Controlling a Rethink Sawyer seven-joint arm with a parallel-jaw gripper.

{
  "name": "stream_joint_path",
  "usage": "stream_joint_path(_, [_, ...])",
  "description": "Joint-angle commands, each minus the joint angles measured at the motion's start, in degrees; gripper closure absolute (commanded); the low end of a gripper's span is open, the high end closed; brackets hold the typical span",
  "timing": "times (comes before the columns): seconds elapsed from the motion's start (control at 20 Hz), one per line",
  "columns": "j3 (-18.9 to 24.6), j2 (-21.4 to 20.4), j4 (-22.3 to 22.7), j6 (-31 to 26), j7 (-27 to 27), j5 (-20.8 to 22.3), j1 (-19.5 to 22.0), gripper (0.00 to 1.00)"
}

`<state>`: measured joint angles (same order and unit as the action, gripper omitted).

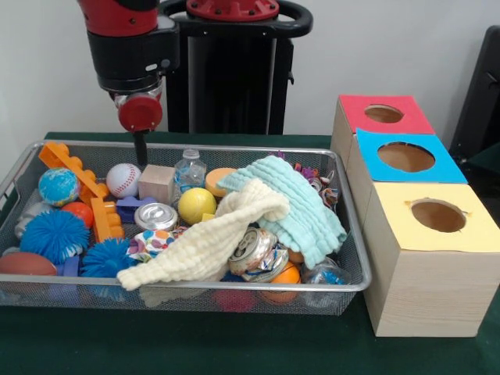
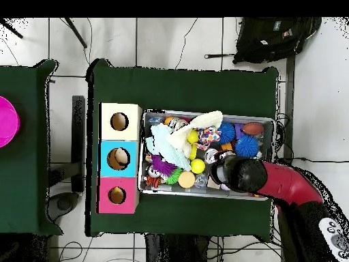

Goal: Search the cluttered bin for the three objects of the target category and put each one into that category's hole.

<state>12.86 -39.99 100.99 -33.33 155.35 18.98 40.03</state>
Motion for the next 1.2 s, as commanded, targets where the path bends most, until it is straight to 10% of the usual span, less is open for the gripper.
stream_joint_path(0.05, [3.7, 2.1, -1.1, 2.7, -5.1, 0.8, 0.5, 1.0])
stream_joint_path(1.2, [0.8, 6.3, -3.0, 9.1, 5.9, -7.6, -9.6, 1.0])
